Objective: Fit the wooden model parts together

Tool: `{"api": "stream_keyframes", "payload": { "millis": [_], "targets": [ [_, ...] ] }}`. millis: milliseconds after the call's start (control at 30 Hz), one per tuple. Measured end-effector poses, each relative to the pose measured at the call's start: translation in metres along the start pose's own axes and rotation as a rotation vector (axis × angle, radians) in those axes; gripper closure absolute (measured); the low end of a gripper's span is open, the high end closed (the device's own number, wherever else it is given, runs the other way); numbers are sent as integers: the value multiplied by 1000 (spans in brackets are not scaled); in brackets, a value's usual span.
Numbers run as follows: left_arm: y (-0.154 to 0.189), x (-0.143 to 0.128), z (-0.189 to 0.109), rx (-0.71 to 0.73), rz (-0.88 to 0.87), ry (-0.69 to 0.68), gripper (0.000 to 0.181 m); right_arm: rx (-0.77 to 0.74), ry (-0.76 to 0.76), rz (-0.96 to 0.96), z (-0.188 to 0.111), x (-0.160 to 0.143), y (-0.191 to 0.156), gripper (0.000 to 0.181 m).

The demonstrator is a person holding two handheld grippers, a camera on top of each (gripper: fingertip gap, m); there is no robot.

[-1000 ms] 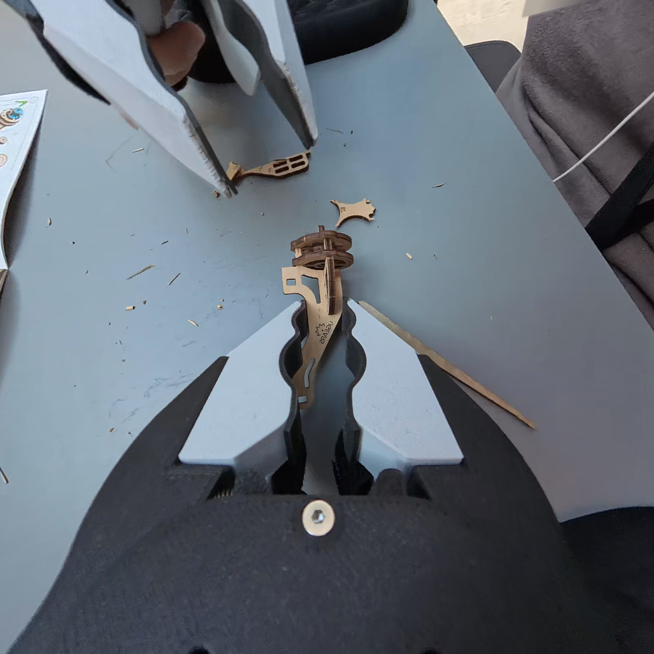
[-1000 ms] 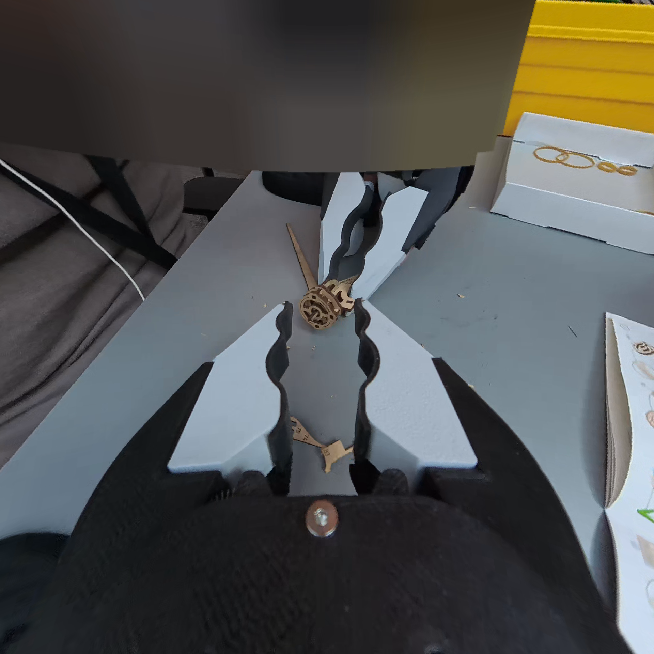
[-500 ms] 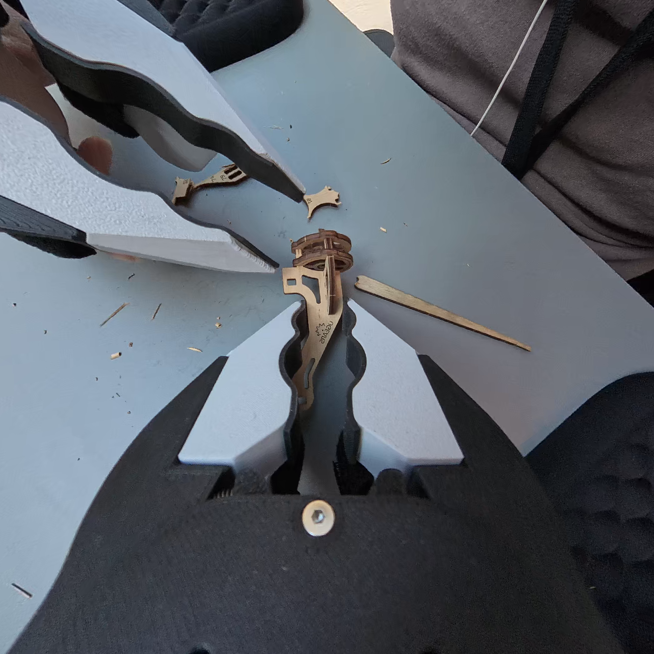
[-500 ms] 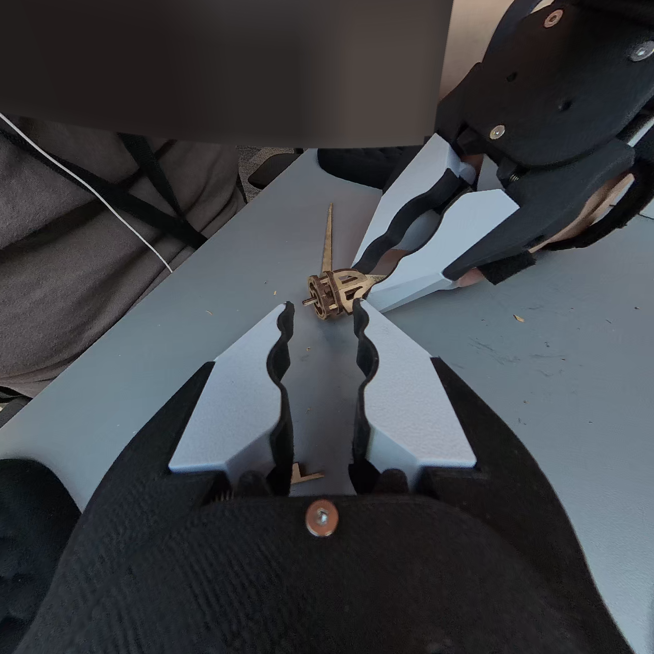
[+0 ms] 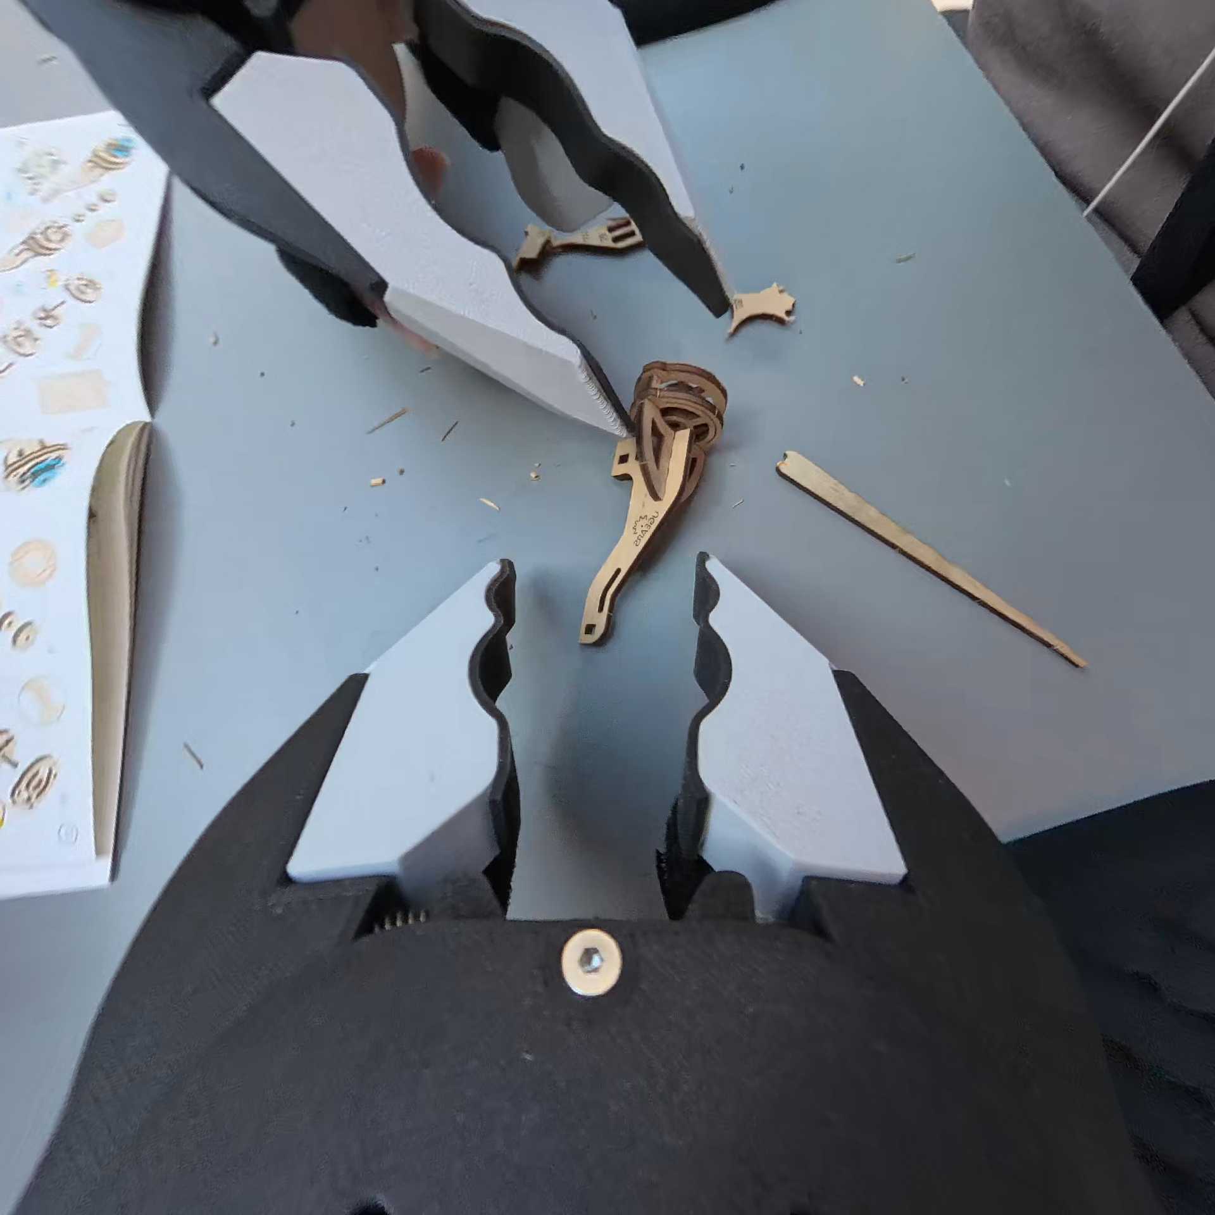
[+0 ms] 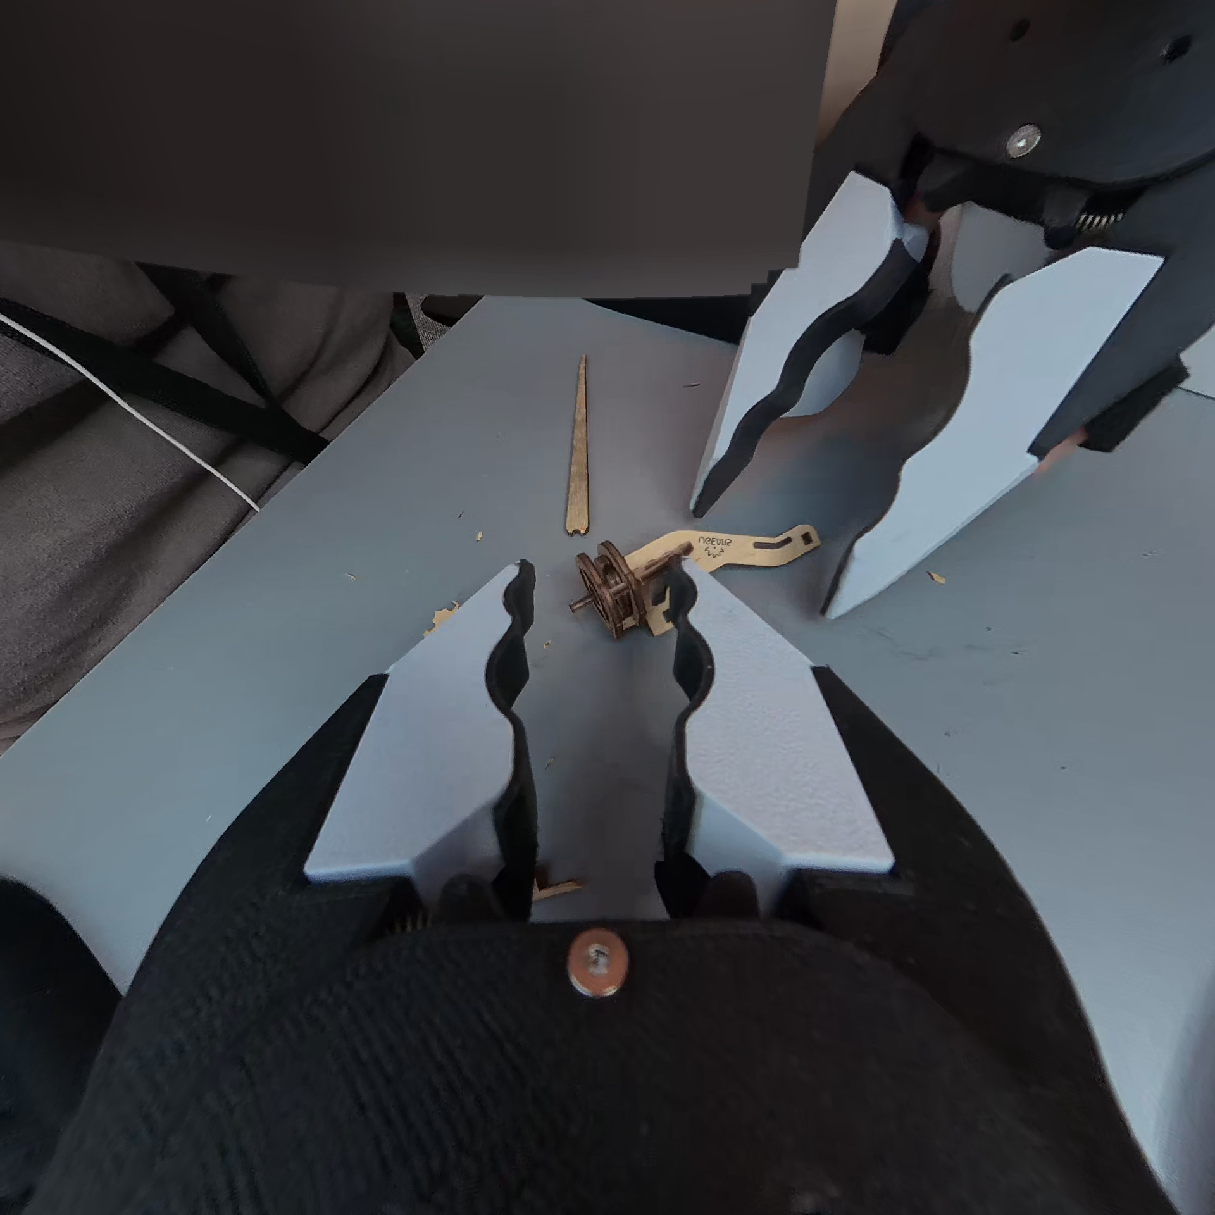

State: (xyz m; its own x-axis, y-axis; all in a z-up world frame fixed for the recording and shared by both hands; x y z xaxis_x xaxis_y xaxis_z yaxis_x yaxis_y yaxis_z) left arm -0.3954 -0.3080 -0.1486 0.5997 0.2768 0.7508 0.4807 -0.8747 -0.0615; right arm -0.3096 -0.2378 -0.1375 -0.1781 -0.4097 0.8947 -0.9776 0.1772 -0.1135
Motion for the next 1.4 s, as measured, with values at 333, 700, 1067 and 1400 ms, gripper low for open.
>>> {"api": "stream_keyframes", "payload": {
  "millis": [333,700,1067,1400],
  "targets": [
    [56,40,-31,384,-545,398,139,119,-181,-94,-3,-4,15,135],
    [64,42,36,659,-717,170,154,173,-212,-153,8,-14,22,142],
    [65,38,43,791,-775,126,161,140,-213,-223,12,-14,19,149],
    [64,42,45,766,-778,151,171,120,-219,-207,15,-12,16,154]
  ]
}}
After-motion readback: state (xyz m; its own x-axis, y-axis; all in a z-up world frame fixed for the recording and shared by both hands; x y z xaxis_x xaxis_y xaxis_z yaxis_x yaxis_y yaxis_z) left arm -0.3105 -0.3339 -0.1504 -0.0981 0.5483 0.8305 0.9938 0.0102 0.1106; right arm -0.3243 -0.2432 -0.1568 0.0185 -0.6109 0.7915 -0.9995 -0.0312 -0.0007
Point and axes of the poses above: each gripper's, where its closed fingertips meet, z out along the fingers, x out of its top, y = z × x across the jaws, the point moved 6 cm from there along -z, back along the fingers, and after that the axes turned 3 degrees about y, right-handed, at the moved point
